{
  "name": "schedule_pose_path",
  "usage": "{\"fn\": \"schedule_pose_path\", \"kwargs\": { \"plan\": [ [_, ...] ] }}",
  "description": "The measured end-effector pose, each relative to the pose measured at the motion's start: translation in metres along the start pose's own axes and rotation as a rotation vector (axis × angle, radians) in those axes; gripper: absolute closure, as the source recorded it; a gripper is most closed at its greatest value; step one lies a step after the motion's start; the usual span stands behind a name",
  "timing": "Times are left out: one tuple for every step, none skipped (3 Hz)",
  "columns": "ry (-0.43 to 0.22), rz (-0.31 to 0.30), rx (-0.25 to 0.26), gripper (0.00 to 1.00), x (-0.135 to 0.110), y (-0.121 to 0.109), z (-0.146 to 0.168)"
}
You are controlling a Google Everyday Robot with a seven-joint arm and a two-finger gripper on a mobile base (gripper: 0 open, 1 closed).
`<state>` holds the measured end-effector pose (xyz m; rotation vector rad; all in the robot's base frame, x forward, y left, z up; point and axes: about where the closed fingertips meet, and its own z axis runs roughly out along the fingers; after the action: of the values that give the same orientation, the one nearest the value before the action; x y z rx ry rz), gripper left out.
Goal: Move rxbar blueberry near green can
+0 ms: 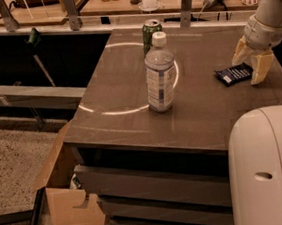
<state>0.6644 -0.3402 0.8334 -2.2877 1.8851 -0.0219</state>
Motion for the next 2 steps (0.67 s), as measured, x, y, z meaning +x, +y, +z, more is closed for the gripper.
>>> {"fn": "schedule_pose_path", "kwargs": {
  "plan": [
    [0.0,0.001,0.0,0.56,-0.0001,0.0003,-0.0011],
    [0.001,0.002,0.0,0.56,0.0001,0.0007,-0.0018]
  ]
}}
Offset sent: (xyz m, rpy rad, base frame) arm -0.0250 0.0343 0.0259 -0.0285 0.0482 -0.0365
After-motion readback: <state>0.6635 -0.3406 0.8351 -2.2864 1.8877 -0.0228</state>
